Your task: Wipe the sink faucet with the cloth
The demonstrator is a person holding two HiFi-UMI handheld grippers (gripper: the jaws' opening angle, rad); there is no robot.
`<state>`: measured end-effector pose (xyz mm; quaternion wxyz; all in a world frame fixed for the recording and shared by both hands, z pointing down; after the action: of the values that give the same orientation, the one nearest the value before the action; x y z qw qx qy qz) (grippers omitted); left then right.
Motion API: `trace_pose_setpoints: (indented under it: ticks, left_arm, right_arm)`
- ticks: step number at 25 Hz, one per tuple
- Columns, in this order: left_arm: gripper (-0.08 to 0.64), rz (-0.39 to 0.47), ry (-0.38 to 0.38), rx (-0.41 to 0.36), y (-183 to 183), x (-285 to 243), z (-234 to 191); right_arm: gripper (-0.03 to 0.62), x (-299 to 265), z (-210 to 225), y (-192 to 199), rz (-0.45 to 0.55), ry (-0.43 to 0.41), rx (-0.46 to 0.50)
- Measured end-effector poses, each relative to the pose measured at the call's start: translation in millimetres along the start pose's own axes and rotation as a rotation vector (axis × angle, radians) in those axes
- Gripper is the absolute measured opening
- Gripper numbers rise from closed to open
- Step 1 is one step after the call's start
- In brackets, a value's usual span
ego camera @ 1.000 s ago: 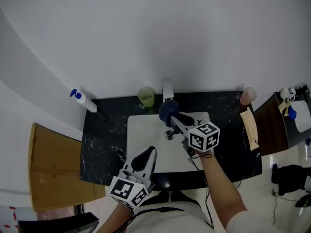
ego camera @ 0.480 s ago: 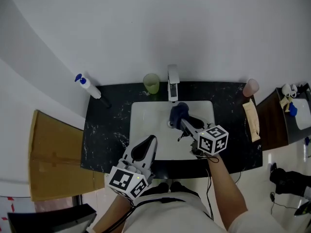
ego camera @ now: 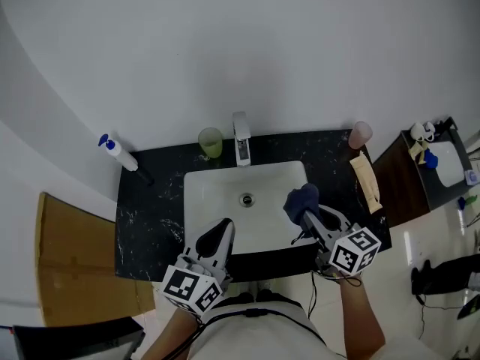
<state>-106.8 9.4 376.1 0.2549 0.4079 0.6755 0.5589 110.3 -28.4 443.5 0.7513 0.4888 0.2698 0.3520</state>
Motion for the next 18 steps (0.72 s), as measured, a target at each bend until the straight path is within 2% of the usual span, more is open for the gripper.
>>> trace_pose_setpoints:
  ticks: [5,11,16,18]
  left_arm:
    - [0.011,-0.017,0.049,0.007,1,-5,17]
    - [0.011,-0.039,0.101,0.021,11,-3,32]
    - [0.011,-0.053,0.128,0.029,16,1,44]
    - [0.011,-0.047,0.141,0.028,17,2,47]
  right_arm:
    - [0.072,46,2,4,0.026,0.089,0.034]
    - [0.072,108,22,11,0.066,0.268,0.083]
    - [0.072,136,49,30,0.039,0.397,0.113]
    - [0.072,137,62,50,-0.002,0.426,0.074]
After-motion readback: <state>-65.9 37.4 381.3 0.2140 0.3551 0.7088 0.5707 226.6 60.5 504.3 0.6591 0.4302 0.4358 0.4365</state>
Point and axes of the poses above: the fingertips, and each gripper's own axes: x backward along the fingers, z to its right, y out of its underside, the point moved 3 cm from there along x, backward along the fingers, and after that the axes turned 11 degrees about z, right-handed, at the moved point
